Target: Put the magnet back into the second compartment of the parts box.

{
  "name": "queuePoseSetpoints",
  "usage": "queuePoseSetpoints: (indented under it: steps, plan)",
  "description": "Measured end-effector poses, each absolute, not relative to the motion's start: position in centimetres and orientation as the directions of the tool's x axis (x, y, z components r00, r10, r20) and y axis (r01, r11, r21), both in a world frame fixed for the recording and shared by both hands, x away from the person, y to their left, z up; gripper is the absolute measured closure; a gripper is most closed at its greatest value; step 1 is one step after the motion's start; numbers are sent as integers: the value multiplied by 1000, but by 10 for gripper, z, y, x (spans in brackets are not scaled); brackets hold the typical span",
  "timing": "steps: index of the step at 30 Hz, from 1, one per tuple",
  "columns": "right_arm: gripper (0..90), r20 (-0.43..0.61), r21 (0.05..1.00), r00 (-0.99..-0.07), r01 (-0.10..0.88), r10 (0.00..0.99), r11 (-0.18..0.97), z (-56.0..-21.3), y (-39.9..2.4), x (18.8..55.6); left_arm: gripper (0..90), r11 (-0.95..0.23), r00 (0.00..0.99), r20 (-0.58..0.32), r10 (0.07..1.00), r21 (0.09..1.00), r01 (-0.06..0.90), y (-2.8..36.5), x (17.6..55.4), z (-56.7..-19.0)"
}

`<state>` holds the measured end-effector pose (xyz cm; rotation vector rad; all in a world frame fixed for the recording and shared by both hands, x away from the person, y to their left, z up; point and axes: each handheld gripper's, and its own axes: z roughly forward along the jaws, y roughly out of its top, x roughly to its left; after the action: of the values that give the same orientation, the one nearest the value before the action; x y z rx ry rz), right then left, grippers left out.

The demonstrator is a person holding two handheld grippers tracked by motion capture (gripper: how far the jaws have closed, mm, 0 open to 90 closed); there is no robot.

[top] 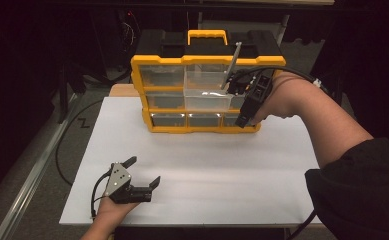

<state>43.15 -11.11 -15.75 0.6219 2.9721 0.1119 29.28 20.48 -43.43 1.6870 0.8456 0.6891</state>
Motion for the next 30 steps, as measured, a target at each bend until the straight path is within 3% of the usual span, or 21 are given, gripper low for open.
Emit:
queuePoseSetpoints:
  steps: [30]
  plan:
    - [647,-136,93,-901,401,411,911,-111,-103,439,0,-159,581,15,814,967,198,205,293,-434]
